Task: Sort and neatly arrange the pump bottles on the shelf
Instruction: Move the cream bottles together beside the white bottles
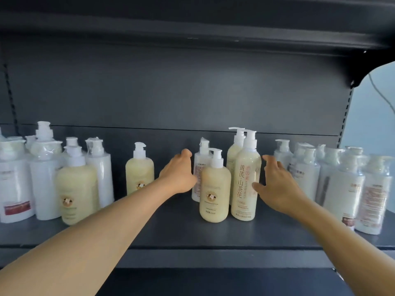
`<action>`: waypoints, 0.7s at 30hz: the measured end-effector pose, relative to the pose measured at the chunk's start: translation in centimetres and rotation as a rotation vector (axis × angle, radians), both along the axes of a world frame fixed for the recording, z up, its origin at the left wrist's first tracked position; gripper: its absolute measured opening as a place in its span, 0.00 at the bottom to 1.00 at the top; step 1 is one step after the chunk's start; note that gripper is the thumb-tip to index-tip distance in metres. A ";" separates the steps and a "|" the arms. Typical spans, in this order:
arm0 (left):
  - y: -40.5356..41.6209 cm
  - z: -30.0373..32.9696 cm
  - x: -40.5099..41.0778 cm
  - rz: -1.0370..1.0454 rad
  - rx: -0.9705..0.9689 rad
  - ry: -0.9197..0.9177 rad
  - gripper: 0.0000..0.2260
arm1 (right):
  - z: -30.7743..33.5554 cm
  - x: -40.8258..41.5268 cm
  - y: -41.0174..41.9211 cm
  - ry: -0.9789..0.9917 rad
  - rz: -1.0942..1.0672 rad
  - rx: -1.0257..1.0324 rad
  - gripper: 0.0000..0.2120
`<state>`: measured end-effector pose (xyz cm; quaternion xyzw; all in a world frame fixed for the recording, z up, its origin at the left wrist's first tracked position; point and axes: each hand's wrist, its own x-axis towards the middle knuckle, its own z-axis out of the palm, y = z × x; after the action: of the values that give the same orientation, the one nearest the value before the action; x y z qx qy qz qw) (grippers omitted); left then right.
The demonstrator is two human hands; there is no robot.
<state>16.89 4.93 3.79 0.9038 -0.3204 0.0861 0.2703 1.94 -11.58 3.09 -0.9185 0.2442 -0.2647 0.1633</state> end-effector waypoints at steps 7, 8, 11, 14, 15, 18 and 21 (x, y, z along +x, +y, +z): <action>-2.5 1.7 3.3 -0.097 -0.075 0.078 0.31 | 2.6 0.9 -2.1 -0.023 -0.086 0.008 0.29; -2.8 1.7 3.7 -0.106 -0.089 0.101 0.32 | 2.9 1.0 -2.5 -0.024 -0.094 0.002 0.29; -3.6 1.3 4.5 -0.121 -0.109 0.162 0.31 | 3.7 1.3 -3.7 -0.029 -0.097 -0.024 0.28; -4.4 1.1 4.7 -0.105 -0.098 0.179 0.27 | 4.2 1.4 -5.0 -0.022 -0.070 -0.036 0.27; -4.7 1.0 4.7 -0.098 -0.099 0.187 0.26 | 4.3 1.5 -5.5 -0.019 -0.057 -0.035 0.26; -5.5 1.0 4.9 -0.089 -0.112 0.217 0.23 | 4.6 2.0 -6.9 0.005 0.000 -0.050 0.26; -5.9 1.1 5.0 -0.068 -0.096 0.217 0.21 | 5.3 3.0 -8.4 0.038 0.074 -0.068 0.26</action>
<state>21.91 -0.95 4.89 0.8825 -0.3152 -0.0063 0.3491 4.89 -19.93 8.35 -0.9368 0.2039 -0.2491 0.1371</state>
